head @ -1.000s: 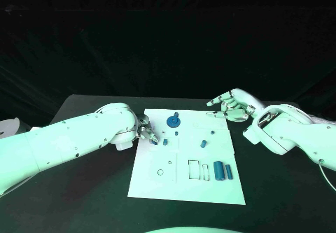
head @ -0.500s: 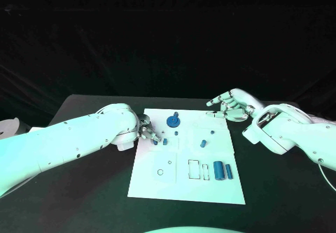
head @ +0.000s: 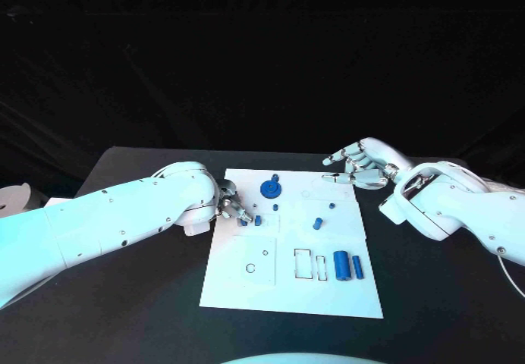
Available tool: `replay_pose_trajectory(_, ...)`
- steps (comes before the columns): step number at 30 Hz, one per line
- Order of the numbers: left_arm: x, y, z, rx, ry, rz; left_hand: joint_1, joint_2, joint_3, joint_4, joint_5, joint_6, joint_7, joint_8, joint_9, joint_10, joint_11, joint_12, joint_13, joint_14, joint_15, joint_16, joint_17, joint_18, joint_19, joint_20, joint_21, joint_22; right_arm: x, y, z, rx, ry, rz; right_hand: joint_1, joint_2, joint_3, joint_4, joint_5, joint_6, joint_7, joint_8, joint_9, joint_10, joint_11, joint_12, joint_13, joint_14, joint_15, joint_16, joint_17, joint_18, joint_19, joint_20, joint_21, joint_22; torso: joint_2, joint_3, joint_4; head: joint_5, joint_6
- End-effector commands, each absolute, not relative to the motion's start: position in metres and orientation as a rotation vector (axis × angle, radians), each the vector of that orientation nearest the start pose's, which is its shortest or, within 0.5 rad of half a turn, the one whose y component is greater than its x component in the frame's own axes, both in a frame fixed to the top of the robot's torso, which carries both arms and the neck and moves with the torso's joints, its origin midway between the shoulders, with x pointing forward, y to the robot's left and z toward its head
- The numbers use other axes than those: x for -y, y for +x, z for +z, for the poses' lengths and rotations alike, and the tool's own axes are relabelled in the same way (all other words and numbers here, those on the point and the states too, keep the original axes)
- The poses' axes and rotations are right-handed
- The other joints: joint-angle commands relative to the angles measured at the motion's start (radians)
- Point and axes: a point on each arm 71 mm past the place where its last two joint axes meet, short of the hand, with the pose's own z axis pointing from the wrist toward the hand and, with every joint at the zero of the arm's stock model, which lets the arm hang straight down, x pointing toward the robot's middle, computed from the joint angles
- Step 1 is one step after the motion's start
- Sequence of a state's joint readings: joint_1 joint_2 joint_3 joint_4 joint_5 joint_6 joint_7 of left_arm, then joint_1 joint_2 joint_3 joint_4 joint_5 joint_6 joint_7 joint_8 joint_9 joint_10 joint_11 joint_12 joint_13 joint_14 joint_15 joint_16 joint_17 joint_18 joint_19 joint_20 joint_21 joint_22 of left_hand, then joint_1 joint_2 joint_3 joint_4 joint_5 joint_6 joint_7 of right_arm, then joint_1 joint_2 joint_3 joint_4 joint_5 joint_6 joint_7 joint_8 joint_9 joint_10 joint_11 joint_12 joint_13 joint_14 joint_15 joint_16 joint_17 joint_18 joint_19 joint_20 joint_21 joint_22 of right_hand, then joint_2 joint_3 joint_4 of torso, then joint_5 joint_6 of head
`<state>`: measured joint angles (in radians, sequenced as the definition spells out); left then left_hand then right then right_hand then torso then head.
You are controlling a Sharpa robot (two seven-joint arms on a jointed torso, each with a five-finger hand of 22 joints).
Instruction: Assemble the parts on the task board
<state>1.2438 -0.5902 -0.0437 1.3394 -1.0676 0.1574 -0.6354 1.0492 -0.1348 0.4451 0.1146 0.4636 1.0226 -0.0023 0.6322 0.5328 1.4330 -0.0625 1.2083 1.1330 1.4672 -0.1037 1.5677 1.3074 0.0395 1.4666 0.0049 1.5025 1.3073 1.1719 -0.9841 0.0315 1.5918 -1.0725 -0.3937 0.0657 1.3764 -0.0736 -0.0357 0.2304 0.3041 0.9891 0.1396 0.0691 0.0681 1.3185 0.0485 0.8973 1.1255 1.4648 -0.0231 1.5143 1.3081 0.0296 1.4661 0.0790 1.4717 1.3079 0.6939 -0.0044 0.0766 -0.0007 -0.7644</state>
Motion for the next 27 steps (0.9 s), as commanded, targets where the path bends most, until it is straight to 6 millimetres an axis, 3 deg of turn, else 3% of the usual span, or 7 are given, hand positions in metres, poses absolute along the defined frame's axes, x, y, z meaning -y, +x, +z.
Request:
replay_pose_trajectory(1,-0.1461,0.5066,-0.2258,-2.389,-0.114,-0.298,0.003,0.006,-0.001,-0.007,0.001,0.007,-0.001,-0.003,0.0,0.009,-0.004,0.005,-0.002,0.104,-0.008,0.003,0.263,-0.02,0.079,-0.005,0.004,0.197,0.2486,0.4751,-0.1597,-1.59,0.197,0.894,0.004,0.007,-0.004,-0.001,0.002,0.006,-0.003,0.0,0.001,-0.004,-0.001,-0.006,-0.001,0.084,-0.003,-0.007,0.167,0.012,0.017,0.0,-0.004,0.082,0.0,-0.0002,0.0001,0.001,0.0)
replay_pose_trajectory(7,-0.1471,0.5079,-0.2249,-2.368,-0.128,-0.296,0.054,0.026,0.045,-0.043,0.007,0.003,-0.001,-0.005,-0.006,0.01,-0.006,0.005,-0.002,0.104,-0.01,0.003,0.263,-0.02,0.079,-0.008,0.003,0.197,0.2487,0.4752,-0.1599,-1.591,0.197,0.894,0.004,0.007,-0.004,-0.001,0.002,0.006,-0.003,0.0,0.001,-0.004,-0.001,-0.006,-0.001,0.084,-0.003,-0.007,0.167,0.012,0.017,0.0,-0.004,0.082,0.0,-0.0008,0.0,0.0,0.002)
replay_pose_trajectory(11,-0.1466,0.5092,-0.2233,-2.337,-0.14,-0.298,0.086,0.036,0.106,-0.077,0.045,0.003,0.005,-0.001,-0.007,0.011,-0.002,0.003,-0.006,0.104,-0.007,0.003,0.263,-0.02,0.079,-0.006,0.002,0.197,0.2485,0.4752,-0.16,-1.59,0.196,0.895,0.004,0.008,-0.005,-0.001,0.005,0.006,-0.003,0.0,0.001,-0.004,-0.001,-0.006,-0.002,0.084,-0.003,-0.007,0.166,0.012,0.017,0.0,-0.004,0.083,0.0,-0.0009,0.0004,0.001,0.003)
replay_pose_trajectory(27,-0.1431,0.5099,-0.2186,-2.263,-0.14,-0.295,0.09,0.045,0.133,-0.086,0.049,0.003,0.008,0.002,-0.008,0.011,0.0,-0.001,-0.01,0.104,-0.005,0.003,0.263,-0.02,0.078,-0.005,0.002,0.197,0.248,0.4752,-0.1603,-1.59,0.196,0.897,0.004,0.008,-0.005,-0.001,0.006,0.006,-0.003,0.0,0.001,-0.004,-0.001,-0.006,-0.002,0.084,-0.003,-0.007,0.167,0.012,0.017,0.0,-0.004,0.082,0.0,-0.0004,0.0002,0.001,0.003)
